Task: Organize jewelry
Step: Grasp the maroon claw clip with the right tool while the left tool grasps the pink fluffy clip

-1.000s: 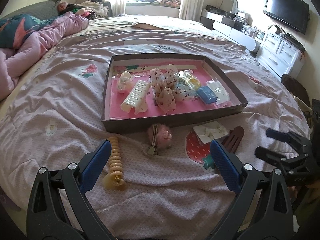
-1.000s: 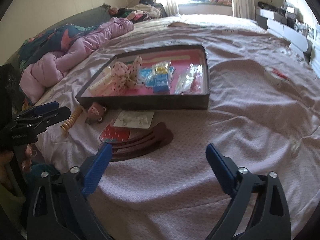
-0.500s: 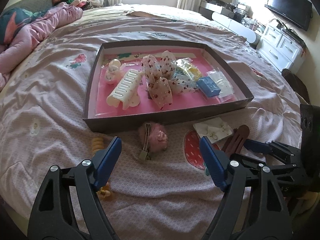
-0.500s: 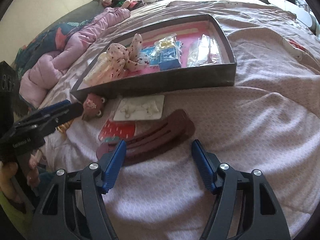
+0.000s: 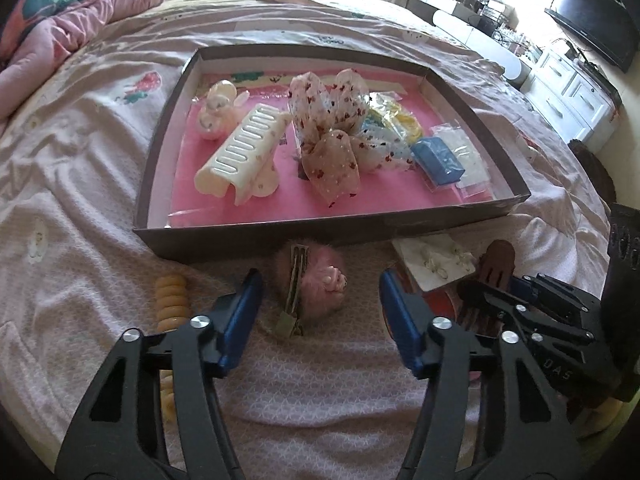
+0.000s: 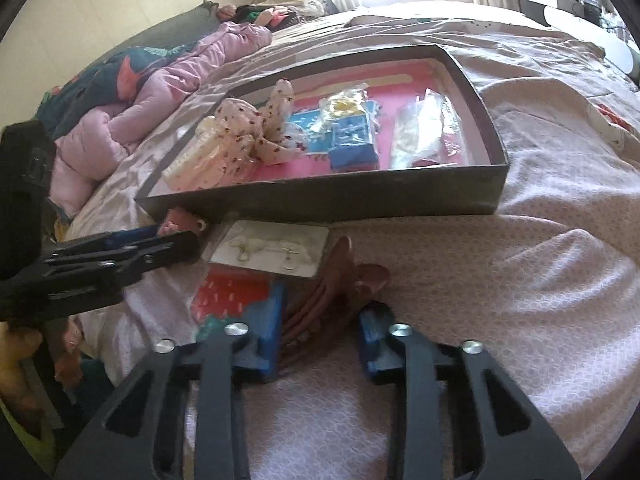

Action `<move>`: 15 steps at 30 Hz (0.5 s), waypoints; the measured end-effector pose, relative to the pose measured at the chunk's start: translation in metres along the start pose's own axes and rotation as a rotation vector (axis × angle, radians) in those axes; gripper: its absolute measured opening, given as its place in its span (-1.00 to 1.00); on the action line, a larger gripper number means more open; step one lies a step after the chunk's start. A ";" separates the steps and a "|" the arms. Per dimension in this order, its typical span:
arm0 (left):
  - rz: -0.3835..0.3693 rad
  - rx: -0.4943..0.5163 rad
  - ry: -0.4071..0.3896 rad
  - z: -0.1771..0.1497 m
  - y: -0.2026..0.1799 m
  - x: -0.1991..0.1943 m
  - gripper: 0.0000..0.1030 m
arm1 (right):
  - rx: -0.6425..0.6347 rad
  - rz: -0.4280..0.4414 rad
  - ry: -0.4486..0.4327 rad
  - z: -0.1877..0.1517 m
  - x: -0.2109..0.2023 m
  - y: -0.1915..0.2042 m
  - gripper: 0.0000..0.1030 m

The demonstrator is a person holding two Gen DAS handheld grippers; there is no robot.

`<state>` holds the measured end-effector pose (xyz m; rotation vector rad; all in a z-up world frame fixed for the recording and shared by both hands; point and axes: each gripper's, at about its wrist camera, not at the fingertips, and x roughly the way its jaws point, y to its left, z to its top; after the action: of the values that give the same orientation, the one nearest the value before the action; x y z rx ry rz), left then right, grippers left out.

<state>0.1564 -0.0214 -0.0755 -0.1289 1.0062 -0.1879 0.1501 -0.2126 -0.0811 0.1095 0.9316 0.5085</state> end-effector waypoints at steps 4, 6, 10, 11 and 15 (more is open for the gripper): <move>-0.007 -0.003 0.019 0.001 0.001 0.006 -0.38 | 0.011 0.024 -0.006 0.001 -0.006 -0.002 -0.55; -0.005 0.003 0.025 0.002 0.000 0.009 -0.53 | 0.013 0.030 -0.012 0.001 -0.012 -0.005 -0.58; -0.017 0.017 0.021 0.001 -0.002 0.008 -0.55 | 0.017 0.021 -0.027 0.002 -0.024 -0.011 -0.64; -0.026 0.024 0.012 0.000 -0.003 0.005 -0.55 | 0.020 0.017 -0.032 0.003 -0.027 -0.013 -0.65; -0.036 0.047 -0.025 -0.001 -0.009 -0.005 -0.56 | 0.030 0.001 -0.045 0.005 -0.037 -0.019 -0.69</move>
<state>0.1517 -0.0293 -0.0701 -0.1064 0.9738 -0.2426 0.1433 -0.2458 -0.0562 0.1481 0.8953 0.4915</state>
